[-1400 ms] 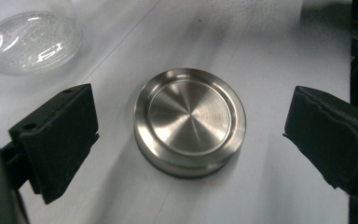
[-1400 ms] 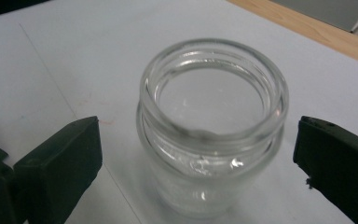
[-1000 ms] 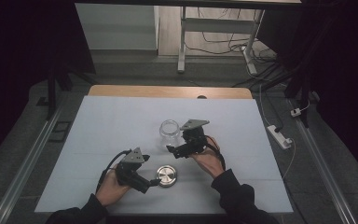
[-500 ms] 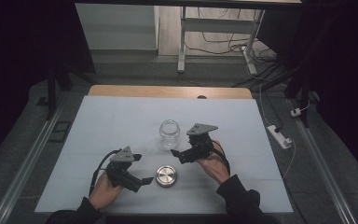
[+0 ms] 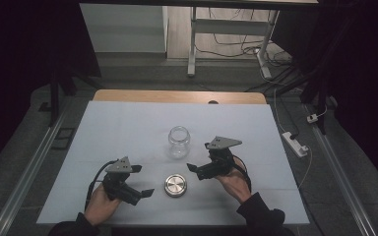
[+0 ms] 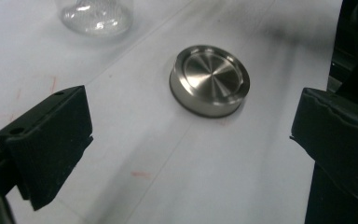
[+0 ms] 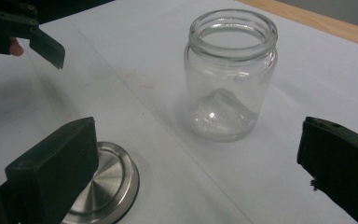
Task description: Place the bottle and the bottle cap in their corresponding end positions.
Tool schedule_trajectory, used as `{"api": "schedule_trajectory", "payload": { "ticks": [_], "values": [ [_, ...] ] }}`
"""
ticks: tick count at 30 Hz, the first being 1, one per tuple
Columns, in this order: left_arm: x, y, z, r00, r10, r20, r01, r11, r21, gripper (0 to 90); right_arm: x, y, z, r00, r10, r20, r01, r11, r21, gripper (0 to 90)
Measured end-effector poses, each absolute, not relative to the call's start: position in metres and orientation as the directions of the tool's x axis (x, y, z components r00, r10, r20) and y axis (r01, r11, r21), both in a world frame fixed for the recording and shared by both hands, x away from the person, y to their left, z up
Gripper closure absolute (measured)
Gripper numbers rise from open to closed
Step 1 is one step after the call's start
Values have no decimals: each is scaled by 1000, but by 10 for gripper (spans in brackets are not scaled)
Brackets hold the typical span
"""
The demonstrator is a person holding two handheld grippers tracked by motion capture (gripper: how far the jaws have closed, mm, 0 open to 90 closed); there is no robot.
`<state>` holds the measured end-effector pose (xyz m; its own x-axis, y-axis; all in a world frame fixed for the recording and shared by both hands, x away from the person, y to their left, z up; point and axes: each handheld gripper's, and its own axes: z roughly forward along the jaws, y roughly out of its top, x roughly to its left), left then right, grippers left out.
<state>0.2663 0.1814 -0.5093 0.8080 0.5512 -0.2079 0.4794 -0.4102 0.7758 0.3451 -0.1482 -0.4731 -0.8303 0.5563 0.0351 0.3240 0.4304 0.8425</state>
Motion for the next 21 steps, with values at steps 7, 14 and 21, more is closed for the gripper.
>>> {"api": "schedule_trajectory", "payload": {
  "ticks": [7, 14, 21],
  "values": [
    [259, 193, -508, 784, 590, -196, 497, -406, 767, 0, 336, -157, -472, -829, 558, 41, 324, 418, 849, 0],
    [249, 207, -507, 758, 624, -189, 513, -392, 764, 0, 324, -172, -471, -818, 575, 32, 326, 415, 850, 0],
    [238, 222, -506, 732, 657, -181, 525, -375, 764, 0, 311, -193, -471, -795, 607, 17, 338, 418, 843, 0]
  ]
}}
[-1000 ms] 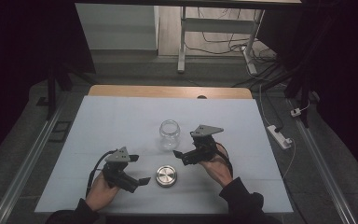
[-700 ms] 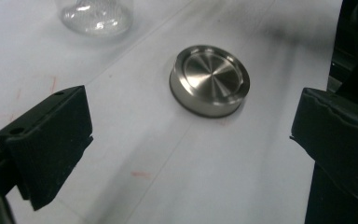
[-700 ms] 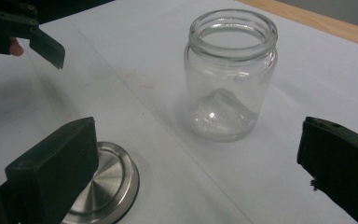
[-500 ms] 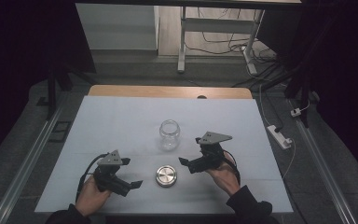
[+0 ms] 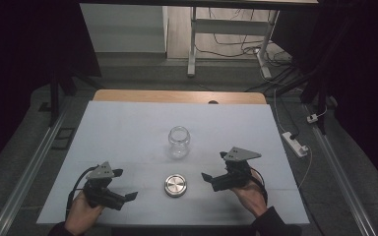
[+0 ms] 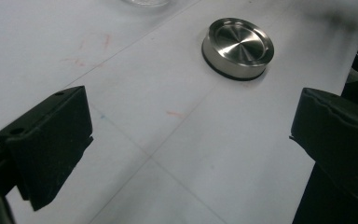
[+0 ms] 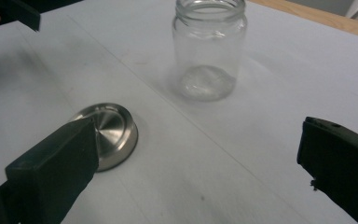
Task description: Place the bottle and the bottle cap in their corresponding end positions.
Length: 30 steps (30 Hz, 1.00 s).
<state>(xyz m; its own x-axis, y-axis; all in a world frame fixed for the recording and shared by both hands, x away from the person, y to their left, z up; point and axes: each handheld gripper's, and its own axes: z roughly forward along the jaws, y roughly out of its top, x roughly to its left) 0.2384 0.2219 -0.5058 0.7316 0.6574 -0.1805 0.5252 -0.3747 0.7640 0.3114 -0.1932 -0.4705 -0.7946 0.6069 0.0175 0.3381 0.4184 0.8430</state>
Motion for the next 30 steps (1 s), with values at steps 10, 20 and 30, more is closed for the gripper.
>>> {"api": "schedule_trajectory", "payload": {
  "ticks": [10, 20, 30],
  "values": [
    [222, 246, -509, 676, 714, -182, 558, -335, 759, 0, 290, -224, -474, -754, 657, -8, 351, 412, 841, 0],
    [204, 270, -514, 615, 767, -186, 591, -292, 752, 0, 269, -257, -484, -689, 725, 0, 409, 388, 826, 0],
    [194, 286, -519, 564, 806, -178, 620, -272, 736, 0, 250, -282, -490, -625, 780, 19, 472, 359, 805, 0]
  ]
}}
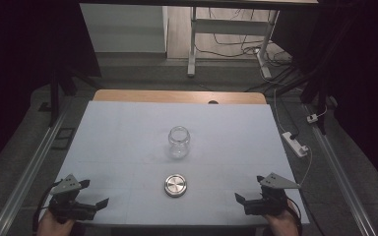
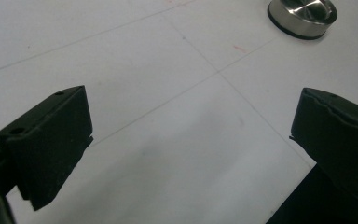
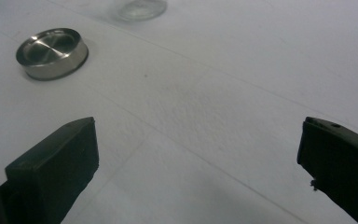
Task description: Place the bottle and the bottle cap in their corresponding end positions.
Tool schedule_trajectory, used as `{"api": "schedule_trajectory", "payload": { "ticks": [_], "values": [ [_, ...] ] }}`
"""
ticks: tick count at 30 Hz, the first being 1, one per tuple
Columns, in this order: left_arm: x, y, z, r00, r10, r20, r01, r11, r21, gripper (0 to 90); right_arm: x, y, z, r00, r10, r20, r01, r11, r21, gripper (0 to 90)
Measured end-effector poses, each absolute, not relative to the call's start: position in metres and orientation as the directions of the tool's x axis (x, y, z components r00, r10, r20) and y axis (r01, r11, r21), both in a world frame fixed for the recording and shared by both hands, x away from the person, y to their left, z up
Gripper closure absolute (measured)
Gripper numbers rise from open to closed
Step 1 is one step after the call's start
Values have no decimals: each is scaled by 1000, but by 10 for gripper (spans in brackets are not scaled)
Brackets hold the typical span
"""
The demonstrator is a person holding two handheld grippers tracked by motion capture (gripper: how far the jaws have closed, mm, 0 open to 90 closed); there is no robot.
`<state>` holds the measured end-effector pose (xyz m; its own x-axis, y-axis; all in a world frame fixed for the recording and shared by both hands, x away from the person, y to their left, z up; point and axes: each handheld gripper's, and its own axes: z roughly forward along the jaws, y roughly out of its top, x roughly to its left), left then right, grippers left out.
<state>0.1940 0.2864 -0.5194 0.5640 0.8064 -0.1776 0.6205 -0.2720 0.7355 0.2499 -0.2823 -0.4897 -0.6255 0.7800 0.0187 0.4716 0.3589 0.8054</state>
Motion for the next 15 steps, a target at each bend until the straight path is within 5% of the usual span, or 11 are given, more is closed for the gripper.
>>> {"api": "schedule_trajectory", "payload": {
  "ticks": [15],
  "values": [
    [190, 294, -523, 518, 830, -206, 676, -249, 694, 0, 240, -296, -497, -587, 809, 24, 537, 366, 760, 0]
  ]
}}
